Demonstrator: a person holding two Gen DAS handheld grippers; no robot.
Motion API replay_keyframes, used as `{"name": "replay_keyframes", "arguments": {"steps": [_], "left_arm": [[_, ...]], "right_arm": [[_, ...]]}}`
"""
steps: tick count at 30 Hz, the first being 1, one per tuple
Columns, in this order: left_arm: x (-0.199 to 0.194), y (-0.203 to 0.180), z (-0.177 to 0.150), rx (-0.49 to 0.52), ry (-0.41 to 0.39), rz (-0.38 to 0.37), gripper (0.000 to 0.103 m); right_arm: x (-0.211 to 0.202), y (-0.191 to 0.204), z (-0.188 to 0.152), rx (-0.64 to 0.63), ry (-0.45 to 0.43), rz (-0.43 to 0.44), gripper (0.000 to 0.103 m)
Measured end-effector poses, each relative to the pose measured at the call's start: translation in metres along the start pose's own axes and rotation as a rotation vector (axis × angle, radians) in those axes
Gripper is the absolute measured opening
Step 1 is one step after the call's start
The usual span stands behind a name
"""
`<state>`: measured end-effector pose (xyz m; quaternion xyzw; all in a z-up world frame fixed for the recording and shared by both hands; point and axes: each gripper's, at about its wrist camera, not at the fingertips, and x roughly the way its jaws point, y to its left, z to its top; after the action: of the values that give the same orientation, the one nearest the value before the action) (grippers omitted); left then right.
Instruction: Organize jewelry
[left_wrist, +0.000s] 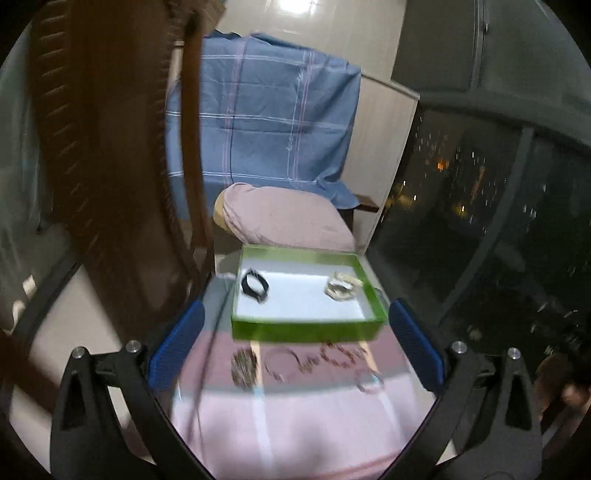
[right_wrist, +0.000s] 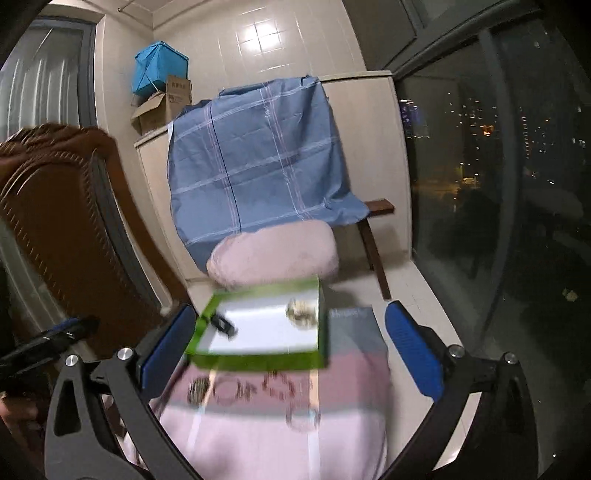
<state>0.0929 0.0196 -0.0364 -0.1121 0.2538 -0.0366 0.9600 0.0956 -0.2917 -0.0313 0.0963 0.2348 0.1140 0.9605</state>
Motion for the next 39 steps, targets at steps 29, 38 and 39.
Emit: {"name": "replay_keyframes", "arguments": {"steps": [29, 38, 39], "left_arm": [[-0.096, -0.022, -0.097, 0.128, 0.044, 0.097, 0.099], [-0.084, -0.021, -0.104, 0.121, 0.086, 0.091, 0.099], [-0.082, -0.021, -0.105, 0.121, 0.089, 0.094, 0.099]], "right_arm": [[-0.117, 0.059, -0.089, -0.221, 0.001, -0.082, 0.1], [-0.109, 0.056, -0.095, -0.219, 0.028, -0.082, 0.1], [-0.108, 0.055, -0.096, -0.216, 0.031, -0.084, 0.1]]}}
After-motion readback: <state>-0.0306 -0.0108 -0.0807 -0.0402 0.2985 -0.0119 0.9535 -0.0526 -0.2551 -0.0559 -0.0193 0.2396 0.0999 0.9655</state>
